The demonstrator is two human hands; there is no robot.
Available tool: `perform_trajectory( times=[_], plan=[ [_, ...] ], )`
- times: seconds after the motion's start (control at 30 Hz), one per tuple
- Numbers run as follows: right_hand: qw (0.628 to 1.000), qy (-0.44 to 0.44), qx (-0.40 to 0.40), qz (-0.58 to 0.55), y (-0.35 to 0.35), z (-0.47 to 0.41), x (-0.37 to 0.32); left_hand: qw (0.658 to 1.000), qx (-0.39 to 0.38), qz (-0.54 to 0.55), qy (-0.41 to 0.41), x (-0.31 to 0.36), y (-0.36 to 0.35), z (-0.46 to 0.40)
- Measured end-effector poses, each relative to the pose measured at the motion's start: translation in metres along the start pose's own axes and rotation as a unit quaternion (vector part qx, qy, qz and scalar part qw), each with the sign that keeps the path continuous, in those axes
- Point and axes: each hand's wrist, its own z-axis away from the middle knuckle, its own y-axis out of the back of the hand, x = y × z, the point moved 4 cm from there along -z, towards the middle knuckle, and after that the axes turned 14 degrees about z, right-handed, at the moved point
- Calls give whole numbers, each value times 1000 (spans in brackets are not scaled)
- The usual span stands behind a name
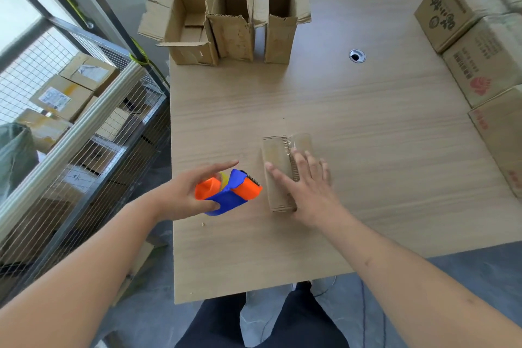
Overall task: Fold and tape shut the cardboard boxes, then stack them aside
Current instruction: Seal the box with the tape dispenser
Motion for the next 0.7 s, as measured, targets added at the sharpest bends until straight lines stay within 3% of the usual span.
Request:
perform_trajectory(
  times=[0.17,0.27,0.3,0.37,0.43,0.7],
  plan=[
    [997,75,-22,-2,-3,9,11,998,53,-20,-42,18,-28,5],
    [982,89,-11,-166,10,6,26,996,73,-1,-51,28,-47,8],
    [956,90,0,-280,18,7,30,995,78,6,-55,32,-54,10],
    [860,96,-16,-501,31,12,34,994,90,12,-61,39,-65,11],
    [804,102,-35,-585,42,20,34,993,101,13,-65,46,-74,13],
    [761,122,-53,-635,45,33,52,991,111,36,-69,72,-105,19]
  ],
)
